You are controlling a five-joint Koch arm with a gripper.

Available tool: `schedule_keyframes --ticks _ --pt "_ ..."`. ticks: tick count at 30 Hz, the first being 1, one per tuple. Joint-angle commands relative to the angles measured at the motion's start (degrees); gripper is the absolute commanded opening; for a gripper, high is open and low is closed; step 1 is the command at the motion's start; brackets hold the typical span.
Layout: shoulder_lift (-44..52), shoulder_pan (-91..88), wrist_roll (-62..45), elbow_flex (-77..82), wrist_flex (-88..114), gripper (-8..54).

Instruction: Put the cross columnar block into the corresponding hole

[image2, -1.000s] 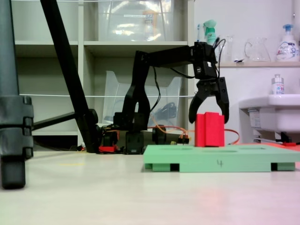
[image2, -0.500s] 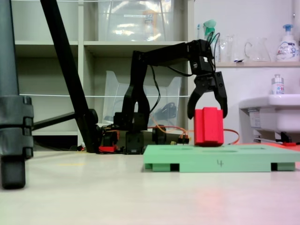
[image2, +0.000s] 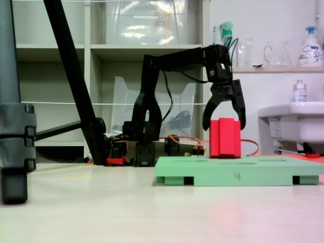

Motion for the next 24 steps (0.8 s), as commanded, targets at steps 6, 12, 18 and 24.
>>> schedule_keyframes --ticks 6,12,18,24 --pt "0.97 -2.29 2.29 -0.70 1.14 16.8" --pt "-1.32 -1.58 2.99 -0.26 1.14 16.9" --pt "-2.46 -0.18 2.90 -0.35 0.88 17.1" --pt "-2.64 0.79 1.58 -0.79 0.18 17.1"
